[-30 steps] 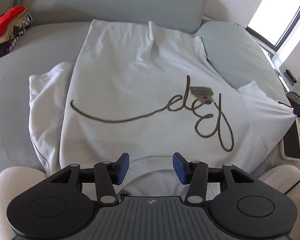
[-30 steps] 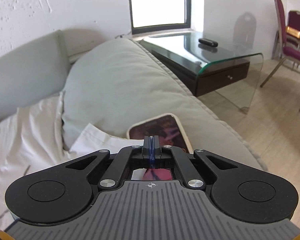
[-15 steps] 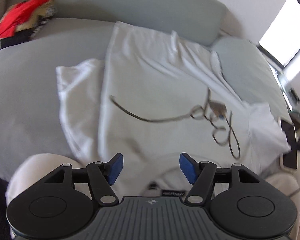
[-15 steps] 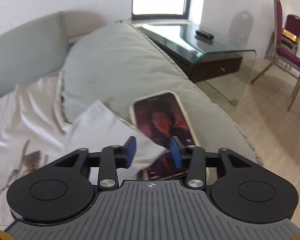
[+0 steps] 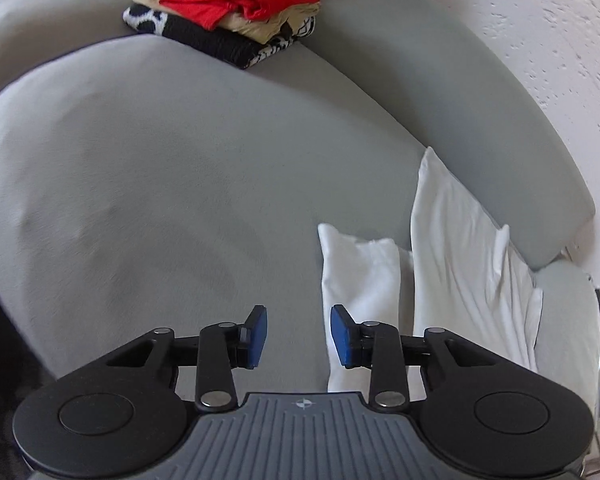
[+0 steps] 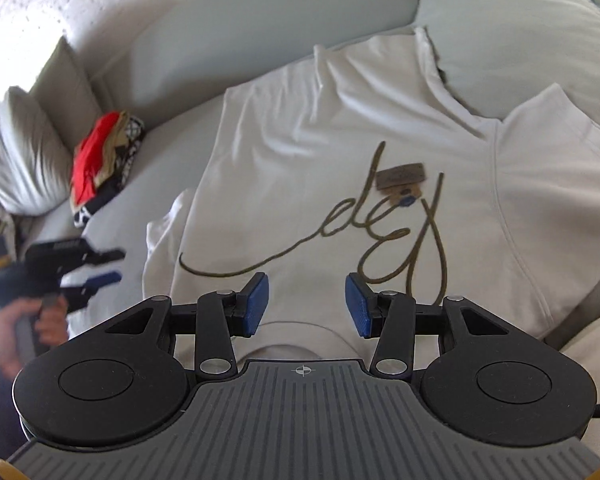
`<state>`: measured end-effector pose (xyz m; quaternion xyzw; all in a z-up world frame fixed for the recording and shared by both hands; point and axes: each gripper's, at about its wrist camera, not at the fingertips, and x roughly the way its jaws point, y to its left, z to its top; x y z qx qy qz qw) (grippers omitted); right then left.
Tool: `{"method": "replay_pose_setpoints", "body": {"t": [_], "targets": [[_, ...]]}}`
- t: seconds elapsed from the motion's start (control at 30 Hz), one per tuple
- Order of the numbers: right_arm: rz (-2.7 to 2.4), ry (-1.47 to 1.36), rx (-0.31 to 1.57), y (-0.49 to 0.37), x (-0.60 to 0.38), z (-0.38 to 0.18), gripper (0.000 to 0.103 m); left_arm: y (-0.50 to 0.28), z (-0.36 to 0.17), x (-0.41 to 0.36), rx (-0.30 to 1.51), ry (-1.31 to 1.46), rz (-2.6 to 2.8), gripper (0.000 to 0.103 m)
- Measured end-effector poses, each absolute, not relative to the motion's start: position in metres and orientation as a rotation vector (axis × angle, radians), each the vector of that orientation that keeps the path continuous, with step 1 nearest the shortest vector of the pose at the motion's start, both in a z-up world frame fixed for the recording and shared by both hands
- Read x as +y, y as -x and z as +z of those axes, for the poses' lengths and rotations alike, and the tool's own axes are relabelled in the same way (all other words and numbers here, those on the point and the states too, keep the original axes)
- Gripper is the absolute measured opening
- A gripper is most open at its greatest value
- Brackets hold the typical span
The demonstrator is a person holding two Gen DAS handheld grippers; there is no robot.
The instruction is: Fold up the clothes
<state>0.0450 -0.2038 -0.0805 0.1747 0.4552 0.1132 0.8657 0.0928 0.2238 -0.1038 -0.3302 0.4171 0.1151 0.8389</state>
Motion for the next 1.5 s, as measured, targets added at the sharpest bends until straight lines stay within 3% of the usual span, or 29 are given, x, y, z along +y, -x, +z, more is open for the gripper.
{"method": "replay_pose_setpoints", "body": {"t": [0.23,0.53,0.57,0.63,0.97,1.1,1.27,1.4,1.43,1.5], "targets": [[0.184,-0.409,0.975,-0.055,-0.22,-0.089,0.049,-0.147,-0.147,0.253,0.893,0.86,0.195,0.033],[0.169,-0.422,0.998,-0.063,-0.221,-0.096,0.049,-0.182,-0.156,0.24,0.934,0.796,0.175,0.031],[0.168,-0.425,0.998,-0.063,-0.221,-0.096,0.049,-0.183,-0.156,0.239,0.934,0.798,0.172,0.03],[0.168,-0.426,0.998,-0.062,-0.222,-0.095,0.049,-0.185,-0.156,0.233,0.954,0.791,0.151,0.003],[0.144,-0.456,1.046,-0.057,-0.228,-0.105,0.049,-0.11,-0.09,0.221,0.721,0.556,0.331,0.0],[0.14,-0.459,1.072,-0.053,-0.23,-0.109,0.049,-0.079,-0.089,0.232,0.679,0.534,0.497,0.0],[0.133,-0.482,1.083,-0.046,-0.241,-0.11,0.049,-0.083,-0.098,0.242,0.708,0.522,0.578,0.001],[0.095,-0.505,1.054,-0.033,-0.26,-0.106,0.05,-0.08,-0.101,0.242,0.776,0.521,0.576,0.013],[0.079,-0.512,1.047,-0.029,-0.266,-0.107,0.05,-0.074,-0.096,0.24,0.759,0.506,0.58,0.023],[0.049,-0.519,1.037,-0.022,-0.276,-0.108,0.05,-0.063,-0.084,0.233,0.735,0.473,0.579,0.032]]}}
